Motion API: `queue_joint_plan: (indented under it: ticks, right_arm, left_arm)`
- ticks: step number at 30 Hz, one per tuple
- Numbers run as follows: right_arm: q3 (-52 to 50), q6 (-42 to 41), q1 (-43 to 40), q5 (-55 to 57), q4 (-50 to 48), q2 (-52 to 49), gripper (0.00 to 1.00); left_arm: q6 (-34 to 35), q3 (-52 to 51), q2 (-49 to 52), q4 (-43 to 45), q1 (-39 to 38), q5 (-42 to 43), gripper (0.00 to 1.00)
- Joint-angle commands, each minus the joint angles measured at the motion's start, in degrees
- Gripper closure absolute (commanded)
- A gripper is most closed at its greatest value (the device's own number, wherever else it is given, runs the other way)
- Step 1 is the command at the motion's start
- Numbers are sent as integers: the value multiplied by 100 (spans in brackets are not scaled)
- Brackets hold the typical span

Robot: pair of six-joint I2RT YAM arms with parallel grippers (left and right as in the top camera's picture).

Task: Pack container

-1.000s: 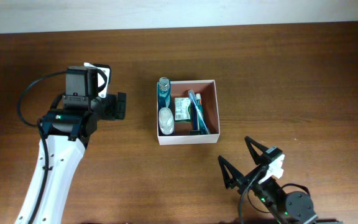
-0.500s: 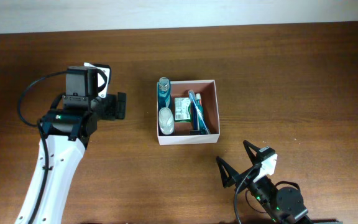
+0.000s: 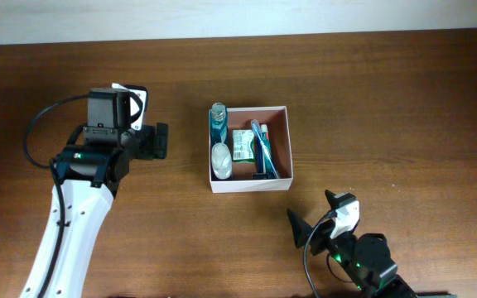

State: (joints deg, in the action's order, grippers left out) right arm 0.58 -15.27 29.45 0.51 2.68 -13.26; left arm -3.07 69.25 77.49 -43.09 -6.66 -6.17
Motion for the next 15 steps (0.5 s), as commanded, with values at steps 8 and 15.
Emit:
queue_joint_plan:
  ticks: [8,15]
  right_arm:
    - [-26,-168,11,-7,-968,-7,1]
    - [-26,-151,11,-387,-1716,4,2]
  left_arm:
    - [-92,20,28,11,17,42,1]
    - [-92,20,28,13,17,42,1]
